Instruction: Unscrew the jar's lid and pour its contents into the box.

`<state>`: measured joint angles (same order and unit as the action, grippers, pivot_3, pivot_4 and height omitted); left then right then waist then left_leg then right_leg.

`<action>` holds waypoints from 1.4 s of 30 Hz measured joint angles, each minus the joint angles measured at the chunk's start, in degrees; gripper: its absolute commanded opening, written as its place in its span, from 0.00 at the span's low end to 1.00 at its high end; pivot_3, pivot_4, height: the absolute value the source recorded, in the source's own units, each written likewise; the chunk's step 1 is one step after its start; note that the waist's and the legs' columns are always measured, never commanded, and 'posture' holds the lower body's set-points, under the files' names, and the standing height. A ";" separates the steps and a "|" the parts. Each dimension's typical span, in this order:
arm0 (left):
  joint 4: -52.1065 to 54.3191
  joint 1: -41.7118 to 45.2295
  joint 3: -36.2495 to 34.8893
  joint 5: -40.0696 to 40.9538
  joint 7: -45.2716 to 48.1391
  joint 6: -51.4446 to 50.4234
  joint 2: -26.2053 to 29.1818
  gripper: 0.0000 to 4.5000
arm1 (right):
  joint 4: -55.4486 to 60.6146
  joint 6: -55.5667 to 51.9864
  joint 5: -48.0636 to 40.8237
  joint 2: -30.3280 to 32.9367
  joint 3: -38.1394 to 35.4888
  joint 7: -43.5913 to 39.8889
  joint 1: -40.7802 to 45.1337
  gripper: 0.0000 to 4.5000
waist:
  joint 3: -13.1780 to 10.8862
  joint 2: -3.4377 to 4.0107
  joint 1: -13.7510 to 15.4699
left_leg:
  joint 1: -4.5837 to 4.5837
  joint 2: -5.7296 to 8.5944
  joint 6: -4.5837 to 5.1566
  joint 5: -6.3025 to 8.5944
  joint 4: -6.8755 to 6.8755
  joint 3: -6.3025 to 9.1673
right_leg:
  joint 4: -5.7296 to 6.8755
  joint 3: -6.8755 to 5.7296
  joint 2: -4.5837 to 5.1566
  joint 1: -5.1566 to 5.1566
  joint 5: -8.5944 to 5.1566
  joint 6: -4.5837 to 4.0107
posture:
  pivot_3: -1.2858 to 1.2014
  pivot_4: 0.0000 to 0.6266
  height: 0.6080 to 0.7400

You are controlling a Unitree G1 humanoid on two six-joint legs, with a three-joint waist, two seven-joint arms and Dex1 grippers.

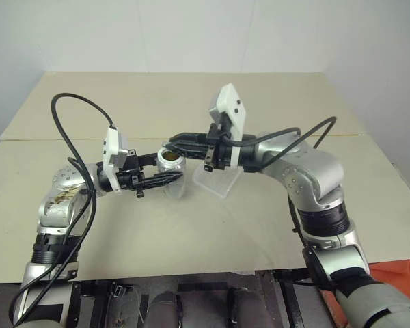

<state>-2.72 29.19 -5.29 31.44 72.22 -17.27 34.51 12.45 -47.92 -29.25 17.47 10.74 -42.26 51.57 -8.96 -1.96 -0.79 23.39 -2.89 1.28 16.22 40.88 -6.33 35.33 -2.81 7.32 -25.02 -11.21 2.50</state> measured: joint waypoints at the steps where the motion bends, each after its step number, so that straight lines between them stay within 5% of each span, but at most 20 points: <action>1: -0.05 -0.01 0.02 0.00 0.01 0.00 -0.03 0.46 | 0.12 0.03 0.38 0.18 0.13 0.00 0.01 0.04 | 0.00 0.00 0.00 | 0.00 0.00 0.00 0.00 0.00 0.00 | 0.00 0.00 0.00 0.00 0.00 0.00 | 0.52 0.24 1.00; 24: 2.54 -1.53 -0.79 0.51 -0.22 -0.11 0.41 0.46 | -5.34 1.91 6.90 -0.29 0.28 4.54 0.02 0.04 | 0.00 0.00 -0.03 | 0.01 0.00 -0.01 0.00 -0.01 0.00 | -0.01 0.00 0.00 -0.01 0.00 0.00 | 0.52 0.24 1.00; 42: 4.23 -2.64 -1.27 2.23 -1.68 -0.47 0.91 0.46 | -6.94 1.47 11.29 7.19 -10.53 15.40 -9.31 0.04 | 0.00 0.00 0.04 | 0.01 0.00 0.00 0.00 -0.03 -0.01 | -0.04 0.01 0.00 -0.01 0.00 0.00 | 0.52 0.24 1.00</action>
<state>1.51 26.55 -6.56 33.67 70.54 -17.74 35.42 5.51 -46.45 -17.96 24.66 0.21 -26.86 42.25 -8.96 -1.97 -0.75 23.40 -2.90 1.28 16.21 40.84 -6.34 35.29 -2.81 7.32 -25.03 -11.21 2.50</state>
